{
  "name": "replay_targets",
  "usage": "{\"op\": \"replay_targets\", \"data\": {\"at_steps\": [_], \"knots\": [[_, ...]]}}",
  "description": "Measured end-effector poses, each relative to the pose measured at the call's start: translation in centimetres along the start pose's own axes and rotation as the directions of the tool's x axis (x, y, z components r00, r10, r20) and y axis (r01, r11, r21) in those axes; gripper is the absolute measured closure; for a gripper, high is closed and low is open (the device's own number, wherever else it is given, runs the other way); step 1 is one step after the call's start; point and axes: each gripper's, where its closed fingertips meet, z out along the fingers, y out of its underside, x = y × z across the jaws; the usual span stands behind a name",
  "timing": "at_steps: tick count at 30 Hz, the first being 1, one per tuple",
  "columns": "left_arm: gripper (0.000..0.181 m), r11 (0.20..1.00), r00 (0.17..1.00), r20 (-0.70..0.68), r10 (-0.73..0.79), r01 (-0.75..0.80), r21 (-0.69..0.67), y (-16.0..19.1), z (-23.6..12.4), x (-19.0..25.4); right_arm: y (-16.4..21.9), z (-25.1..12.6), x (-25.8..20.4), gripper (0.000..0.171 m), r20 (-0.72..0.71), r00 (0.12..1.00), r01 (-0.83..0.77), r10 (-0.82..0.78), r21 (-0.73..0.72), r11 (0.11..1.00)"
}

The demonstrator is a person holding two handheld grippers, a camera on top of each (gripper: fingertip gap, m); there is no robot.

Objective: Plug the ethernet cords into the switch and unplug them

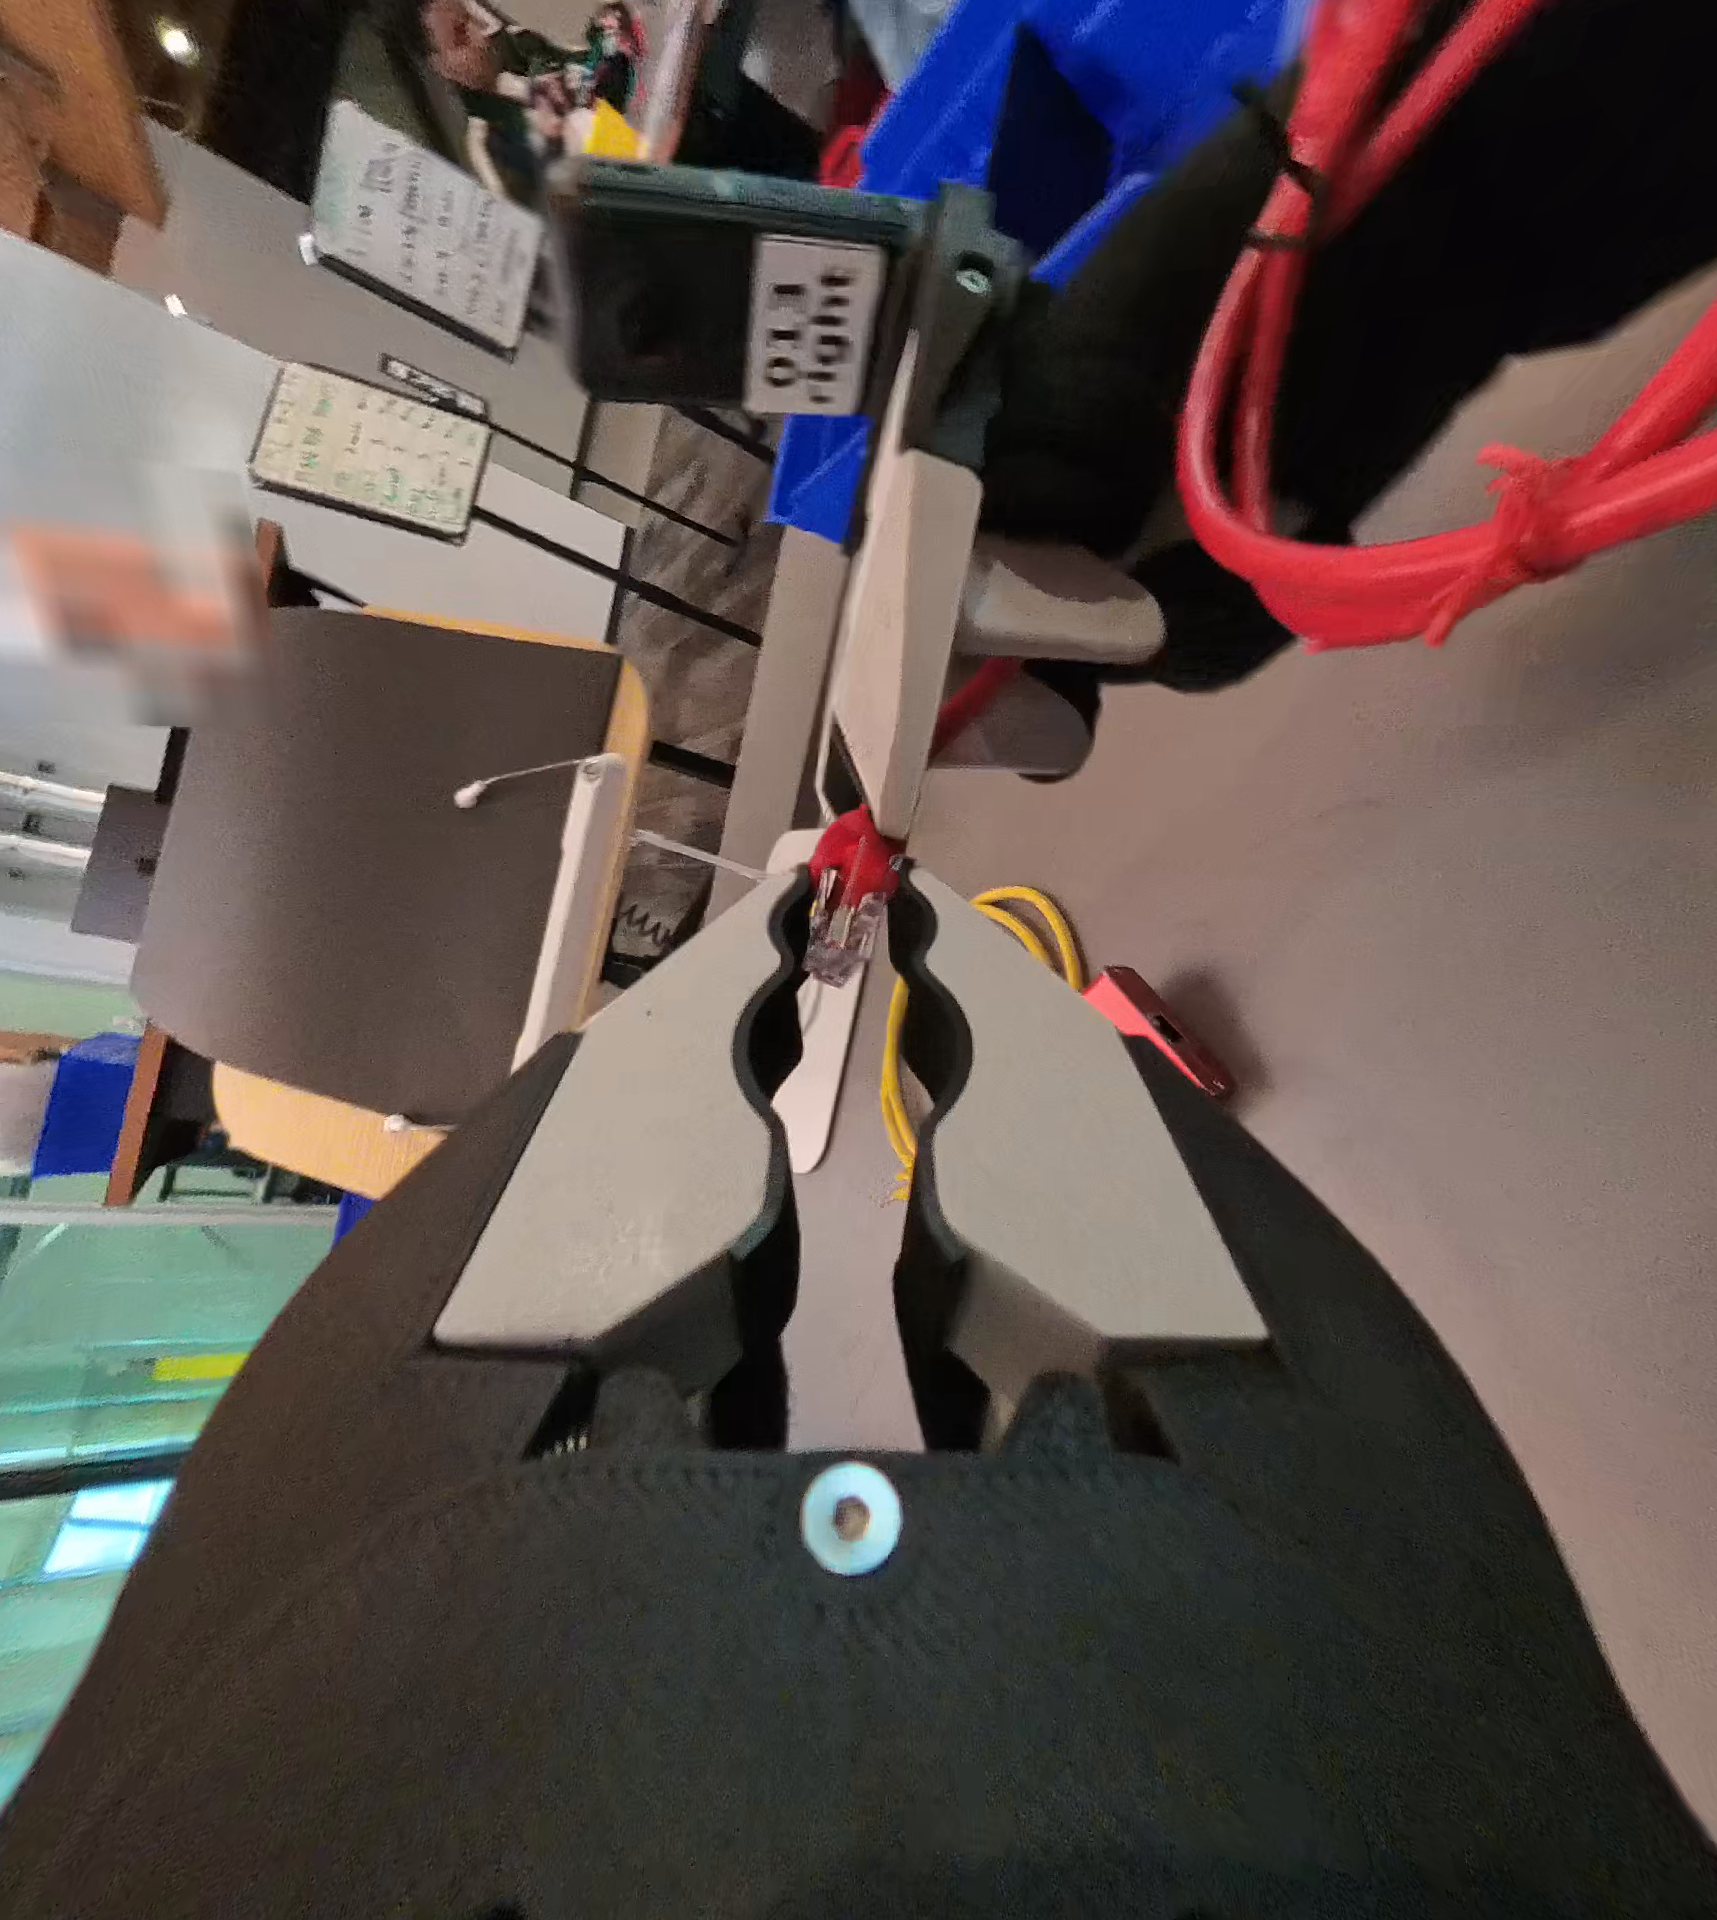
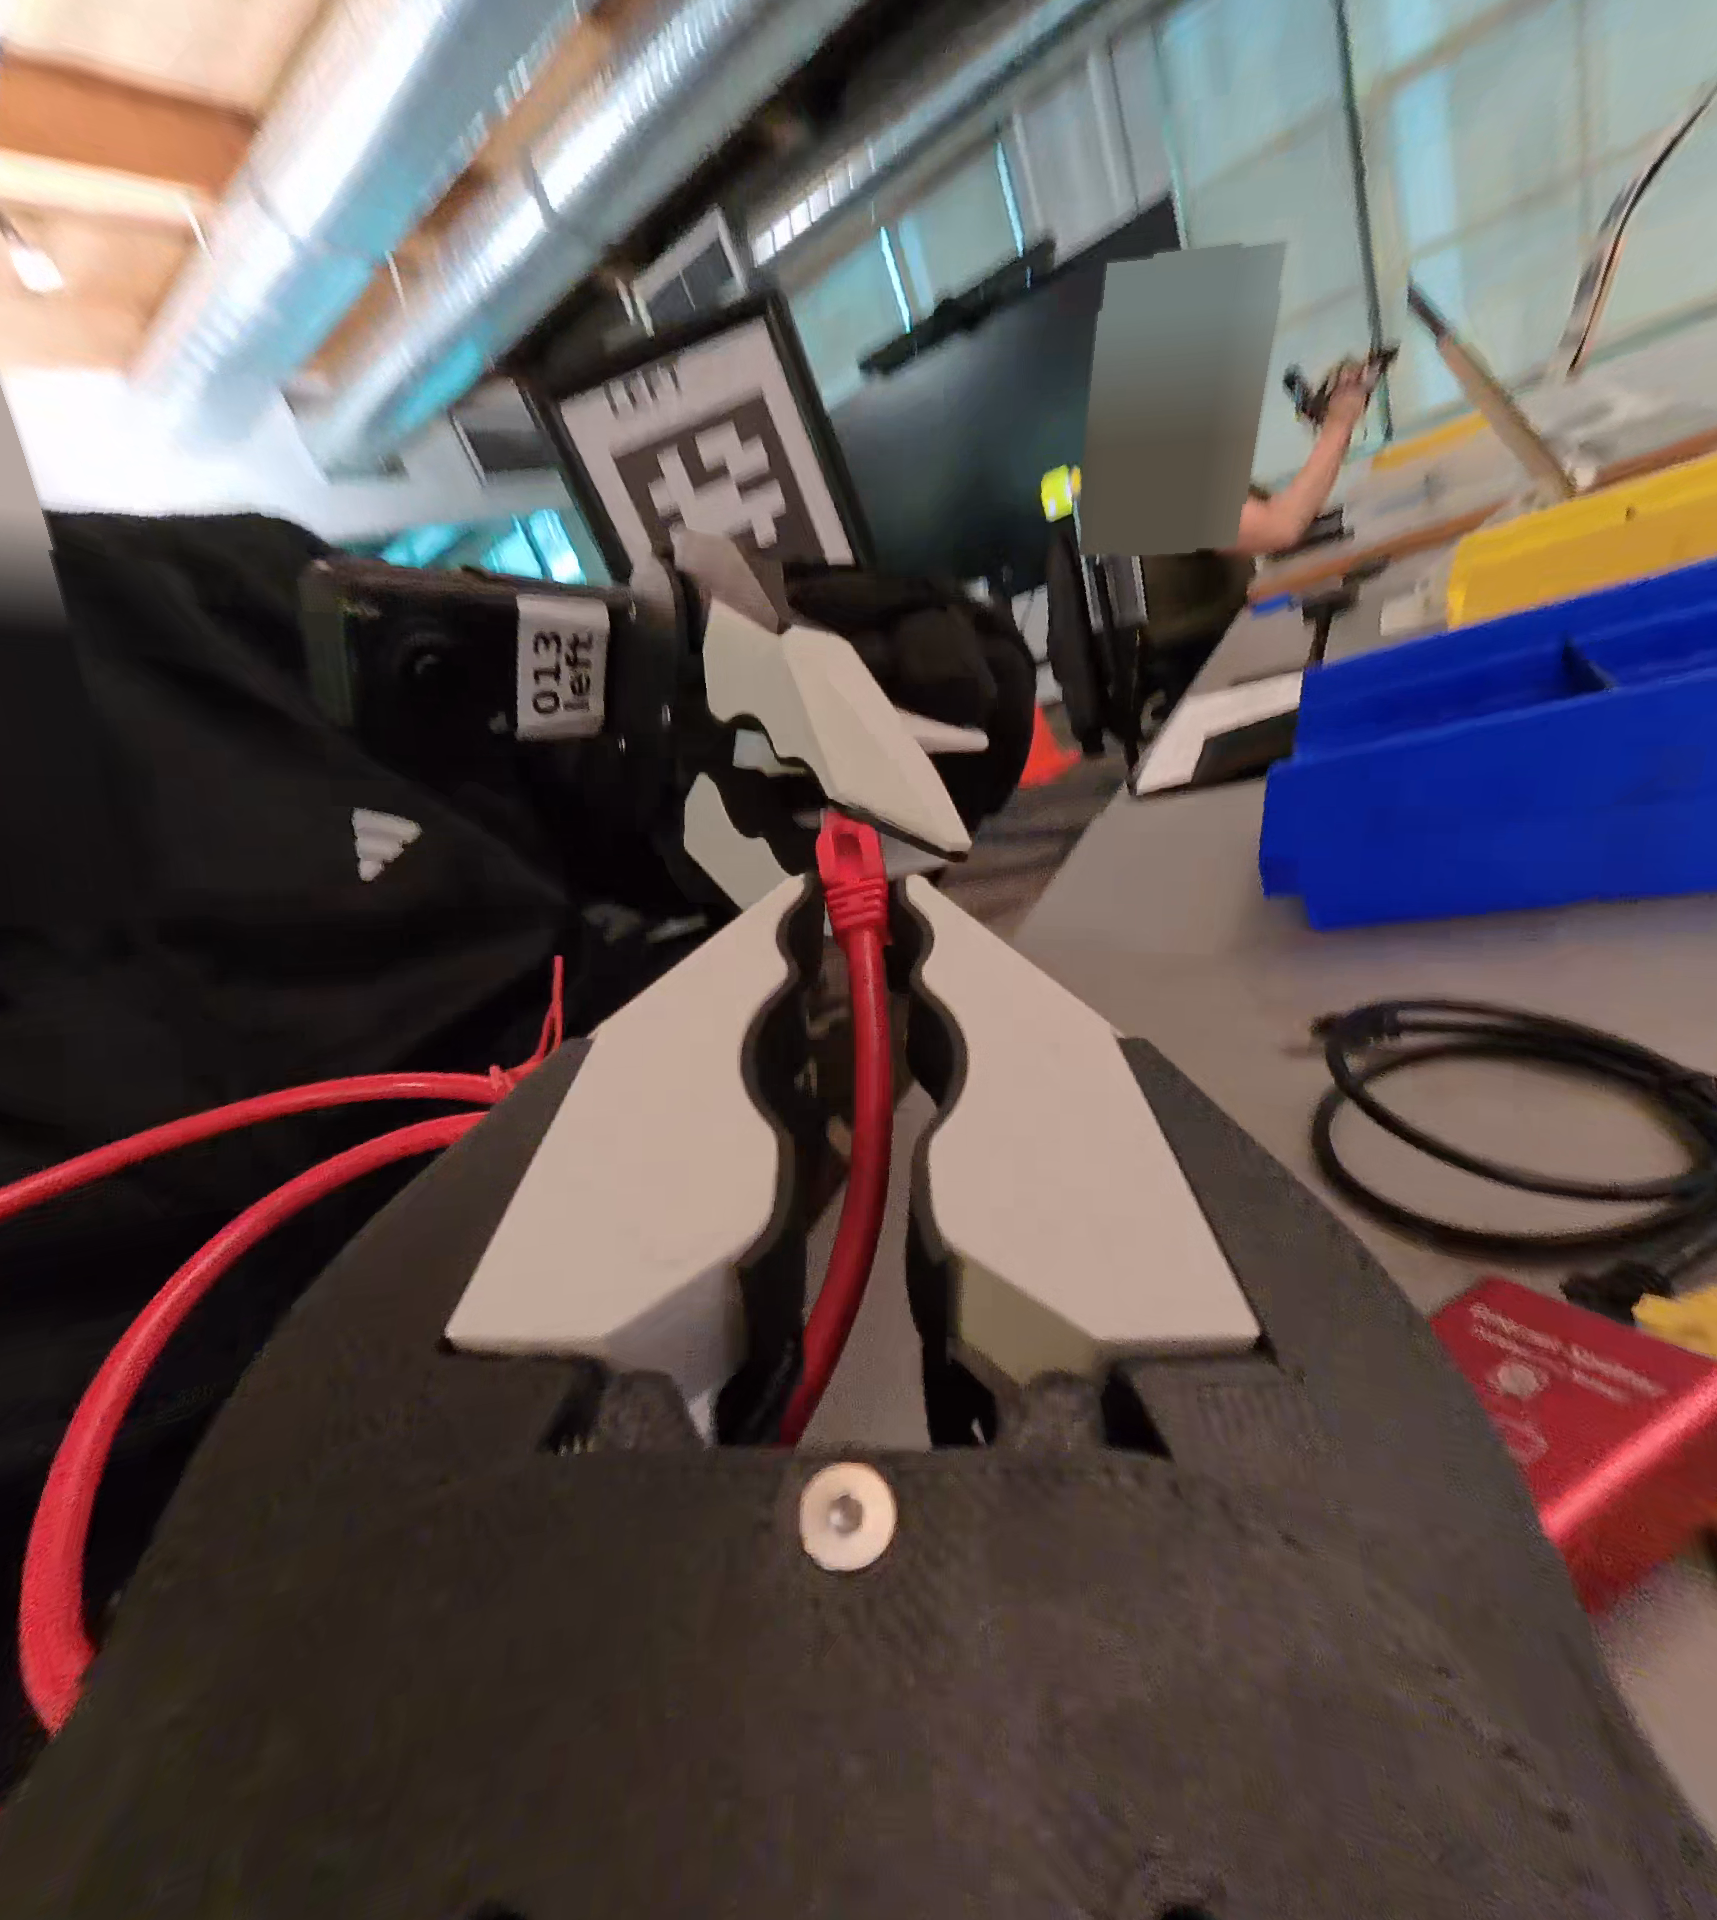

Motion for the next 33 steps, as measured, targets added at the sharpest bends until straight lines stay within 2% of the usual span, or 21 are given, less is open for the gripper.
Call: {"op": "replay_targets", "data": {"at_steps": [5,8,15,19,21,25,29,33], "knots": [[0.17,0.998,0.996,0.054,-0.065,0.064,0.013,-0.2,0.1,-1.5,-1.8,0.5,0.1,0.157,-0.037,0.999,0.028,-0.023,0.143,0.989],[0.17,0.994,0.992,0.064,-0.109,0.108,0.031,-0.7,0.1,-1.8,-2.4,0.3,-0.1,0.16,-0.023,1.0,0.009,-0.005,0.188,0.982],[0.166,0.977,0.98,0.022,-0.197,0.194,0.089,-0.7,0.8,-1.8,-2.3,-0.4,0.2,0.16,-0.12,0.99,0.089,-0.075,0.118,0.989],[0.144,0.975,0.974,-0.122,-0.189,0.201,0.098,0.5,0.7,-0.7,-2.7,-2.4,1.0,0.161,-0.209,0.971,0.133,-0.112,0.086,0.987],[0.131,0.99,0.974,-0.181,-0.134,0.141,0.027,3.0,1.5,0.4,-2.6,-3.7,1.8,0.161,-0.271,0.953,0.152,-0.132,0.055,0.987],[0.118,0.993,0.954,-0.298,-0.021,-0.014,-0.114,8.7,4.1,3.6,-2.1,-5.4,2.8,0.161,-0.34,0.926,0.171,-0.164,-0.008,0.985],[0.104,0.977,0.91,-0.404,0.091,-0.16,-0.14,11.6,6.4,6.7,-1.8,-5.9,3.4,0.161,-0.373,0.91,0.18,-0.182,-0.042,0.983],[0.093,0.969,0.862,-0.493,0.117,-0.208,-0.135,13.1,8.6,8.4,-1.6,-6.1,3.7,0.161,-0.379,0.908,0.173,-0.177,-0.045,0.984]]}}
